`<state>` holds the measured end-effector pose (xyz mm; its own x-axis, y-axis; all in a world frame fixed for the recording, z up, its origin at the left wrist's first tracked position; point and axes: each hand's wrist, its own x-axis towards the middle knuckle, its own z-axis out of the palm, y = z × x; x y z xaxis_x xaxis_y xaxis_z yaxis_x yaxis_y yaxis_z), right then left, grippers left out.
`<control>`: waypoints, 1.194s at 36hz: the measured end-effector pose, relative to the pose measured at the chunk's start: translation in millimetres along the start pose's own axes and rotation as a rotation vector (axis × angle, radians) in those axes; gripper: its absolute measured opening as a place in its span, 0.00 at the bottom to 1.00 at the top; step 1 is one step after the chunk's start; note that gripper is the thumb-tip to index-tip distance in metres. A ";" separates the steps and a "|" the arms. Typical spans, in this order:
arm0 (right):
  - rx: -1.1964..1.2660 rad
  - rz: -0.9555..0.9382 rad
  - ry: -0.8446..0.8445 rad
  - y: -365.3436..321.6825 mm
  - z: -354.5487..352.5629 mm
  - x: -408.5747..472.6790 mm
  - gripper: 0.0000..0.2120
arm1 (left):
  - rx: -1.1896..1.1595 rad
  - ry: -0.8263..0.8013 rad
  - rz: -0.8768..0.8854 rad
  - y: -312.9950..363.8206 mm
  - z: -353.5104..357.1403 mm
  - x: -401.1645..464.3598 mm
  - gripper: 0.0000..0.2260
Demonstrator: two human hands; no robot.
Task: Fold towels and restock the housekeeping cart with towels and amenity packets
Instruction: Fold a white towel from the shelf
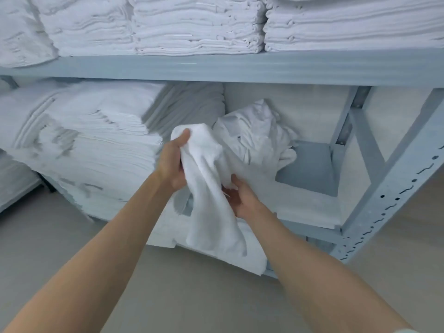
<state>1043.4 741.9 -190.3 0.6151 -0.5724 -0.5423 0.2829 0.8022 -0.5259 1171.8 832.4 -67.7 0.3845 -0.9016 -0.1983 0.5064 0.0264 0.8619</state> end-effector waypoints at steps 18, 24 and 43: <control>-0.913 -0.741 0.315 44.2 82.3 -31.4 0.20 | 0.099 -0.203 -0.364 -17.8 -112.2 -55.1 0.31; -1.189 -0.760 0.368 45.4 78.7 -53.5 0.20 | 0.177 -0.188 -0.297 -29.0 -93.4 -55.1 0.23; -1.004 -0.189 0.423 18.2 -85.6 -10.9 0.20 | 0.224 -0.028 -0.226 -89.0 -42.5 -1.0 0.08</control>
<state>978.8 748.2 -250.0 0.2694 -0.8367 -0.4768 -0.4983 0.3026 -0.8125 1159.1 849.4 -164.0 0.2585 -0.8856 -0.3859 0.3930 -0.2685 0.8794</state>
